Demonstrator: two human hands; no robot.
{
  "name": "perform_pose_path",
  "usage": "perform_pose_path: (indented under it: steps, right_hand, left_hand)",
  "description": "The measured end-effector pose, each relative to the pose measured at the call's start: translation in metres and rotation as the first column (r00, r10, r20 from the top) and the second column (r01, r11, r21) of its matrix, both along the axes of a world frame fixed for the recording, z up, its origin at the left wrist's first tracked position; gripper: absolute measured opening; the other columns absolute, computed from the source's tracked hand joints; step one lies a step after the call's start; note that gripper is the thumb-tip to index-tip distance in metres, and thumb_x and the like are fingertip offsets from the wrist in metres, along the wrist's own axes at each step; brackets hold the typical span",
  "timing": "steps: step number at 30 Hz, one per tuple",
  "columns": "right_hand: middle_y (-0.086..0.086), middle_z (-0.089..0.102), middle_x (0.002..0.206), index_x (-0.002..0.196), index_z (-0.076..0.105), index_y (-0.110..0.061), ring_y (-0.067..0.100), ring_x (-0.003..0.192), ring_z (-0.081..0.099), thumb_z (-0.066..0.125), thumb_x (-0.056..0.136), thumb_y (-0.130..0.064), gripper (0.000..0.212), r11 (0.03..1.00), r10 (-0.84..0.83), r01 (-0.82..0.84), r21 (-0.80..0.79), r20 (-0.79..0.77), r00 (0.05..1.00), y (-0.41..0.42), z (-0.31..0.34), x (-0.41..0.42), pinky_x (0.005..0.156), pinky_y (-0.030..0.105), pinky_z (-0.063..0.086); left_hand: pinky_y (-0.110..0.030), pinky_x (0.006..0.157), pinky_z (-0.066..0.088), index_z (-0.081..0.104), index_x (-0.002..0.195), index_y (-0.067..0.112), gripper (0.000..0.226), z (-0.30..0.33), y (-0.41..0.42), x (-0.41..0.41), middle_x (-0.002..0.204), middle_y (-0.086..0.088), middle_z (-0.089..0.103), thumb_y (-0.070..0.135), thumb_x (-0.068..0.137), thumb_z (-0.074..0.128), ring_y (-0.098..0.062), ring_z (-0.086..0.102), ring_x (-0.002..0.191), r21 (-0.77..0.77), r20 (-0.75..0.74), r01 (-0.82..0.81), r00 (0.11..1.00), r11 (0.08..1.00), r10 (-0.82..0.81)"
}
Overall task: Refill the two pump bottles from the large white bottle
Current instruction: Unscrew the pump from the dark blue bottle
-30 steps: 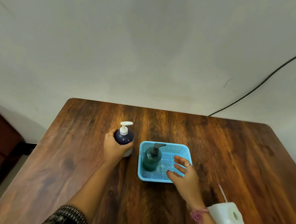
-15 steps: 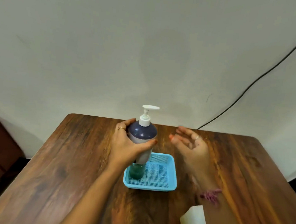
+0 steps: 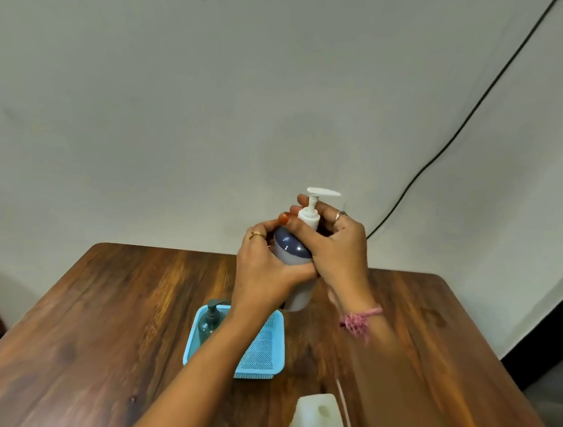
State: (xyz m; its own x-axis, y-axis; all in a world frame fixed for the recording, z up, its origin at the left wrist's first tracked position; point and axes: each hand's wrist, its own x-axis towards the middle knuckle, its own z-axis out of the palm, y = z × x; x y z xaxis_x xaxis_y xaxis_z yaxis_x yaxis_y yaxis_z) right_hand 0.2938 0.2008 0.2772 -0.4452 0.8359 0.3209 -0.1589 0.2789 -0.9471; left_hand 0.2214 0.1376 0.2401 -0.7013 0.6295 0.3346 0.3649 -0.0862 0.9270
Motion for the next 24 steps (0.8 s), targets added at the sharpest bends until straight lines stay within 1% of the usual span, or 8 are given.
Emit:
perform_pose_path:
  steps: [3, 8, 14, 16, 19, 21, 22, 24]
  right_hand:
    - [-0.005, 0.074, 0.098, 0.105, 0.071, -0.023, 0.006, 0.095, 0.068, 0.081, 0.073, -0.022, 0.033, 0.999, 0.018, -0.018, 0.036, 0.004, 1.0, 0.007, 0.01, 0.014, 0.091, 0.034, 0.054]
    - [-0.005, 0.074, 0.096, 0.099, 0.072, -0.022, 0.006, 0.092, 0.069, 0.081, 0.074, -0.02, 0.027, 0.989, 0.021, -0.027, 0.143, 0.042, 0.999, 0.019, 0.028, 0.028, 0.089, 0.034, 0.055]
    - [-0.003, 0.074, 0.096, 0.096, 0.072, -0.022, 0.008, 0.091, 0.07, 0.081, 0.073, -0.015, 0.026, 0.98, 0.079, -0.089, 0.177, 0.064, 0.995, 0.03, 0.038, 0.032, 0.087, 0.034, 0.055]
    - [0.0, 0.074, 0.097, 0.098, 0.072, -0.017, 0.01, 0.091, 0.07, 0.079, 0.075, -0.011, 0.025, 0.974, 0.138, -0.147, 0.174, 0.063, 0.988, 0.035, 0.04, 0.034, 0.086, 0.031, 0.055]
    - [0.005, 0.072, 0.105, 0.108, 0.068, -0.007, 0.014, 0.098, 0.069, 0.072, 0.08, -0.005, 0.028, 0.943, 0.31, -0.316, 0.107, 0.064, 0.948, 0.043, 0.046, 0.041, 0.085, 0.026, 0.054]
    - [0.004, 0.07, 0.113, 0.116, 0.065, -0.007, 0.015, 0.105, 0.066, 0.067, 0.084, -0.009, 0.032, 0.911, 0.401, -0.407, 0.07, 0.09, 0.912, 0.049, 0.05, 0.046, 0.09, 0.025, 0.052]
    - [0.001, 0.069, 0.115, 0.12, 0.062, -0.01, 0.014, 0.108, 0.064, 0.066, 0.086, -0.014, 0.035, 0.909, 0.405, -0.413, 0.061, 0.113, 0.907, 0.051, 0.051, 0.048, 0.091, 0.025, 0.051]
    - [-0.006, 0.066, 0.116, 0.123, 0.059, -0.019, 0.01, 0.11, 0.061, 0.07, 0.081, -0.033, 0.045, 0.939, 0.302, -0.328, 0.108, 0.203, 0.931, 0.05, 0.053, 0.049, 0.092, 0.024, 0.05]
  left_hand:
    - [-0.016, 0.08, 0.049, 0.052, 0.113, 0.028, 0.076, 0.01, 0.004, 0.011, 0.112, 0.01, 0.06, 0.042, 0.047, 0.086, -0.004, 0.059, 0.1, 0.013, -0.017, -0.003, 1.0, 1.0, 0.003]
    - [-0.002, 0.065, 0.044, 0.049, 0.112, 0.029, 0.07, 0.026, 0.012, 0.022, 0.107, 0.013, 0.058, 0.031, 0.054, 0.088, 0.004, 0.057, 0.092, 0.022, -0.053, 0.006, 0.999, 1.0, -0.005]
    - [-0.008, 0.068, 0.048, 0.05, 0.114, 0.025, 0.071, 0.035, 0.017, 0.027, 0.109, 0.01, 0.06, 0.031, 0.055, 0.088, -0.001, 0.059, 0.094, 0.009, -0.058, 0.009, 0.998, 1.0, -0.009]
    - [-0.008, 0.068, 0.05, 0.051, 0.112, 0.025, 0.069, 0.037, 0.017, 0.026, 0.108, 0.009, 0.062, 0.031, 0.055, 0.089, 0.0, 0.06, 0.093, 0.006, -0.048, 0.025, 0.999, 1.0, -0.024]
    - [-0.007, 0.069, 0.05, 0.052, 0.112, 0.027, 0.068, 0.041, 0.015, 0.025, 0.107, 0.011, 0.061, 0.032, 0.055, 0.09, 0.0, 0.06, 0.094, -0.001, -0.068, 0.05, 0.996, 0.999, -0.05]
    - [-0.011, 0.072, 0.051, 0.051, 0.116, 0.026, 0.073, 0.041, 0.014, 0.024, 0.109, 0.01, 0.06, 0.035, 0.055, 0.089, -0.004, 0.06, 0.096, -0.016, -0.087, 0.053, 0.995, 0.998, -0.054]
    - [-0.014, 0.075, 0.052, 0.052, 0.119, 0.024, 0.075, 0.041, 0.015, 0.024, 0.111, 0.008, 0.06, 0.036, 0.055, 0.089, -0.007, 0.06, 0.097, -0.023, -0.091, 0.049, 0.995, 0.999, -0.051]
    - [-0.019, 0.079, 0.053, 0.051, 0.12, 0.022, 0.077, 0.04, 0.017, 0.026, 0.114, 0.006, 0.06, 0.038, 0.055, 0.089, -0.009, 0.06, 0.099, -0.025, -0.094, 0.039, 0.995, 0.999, -0.041]
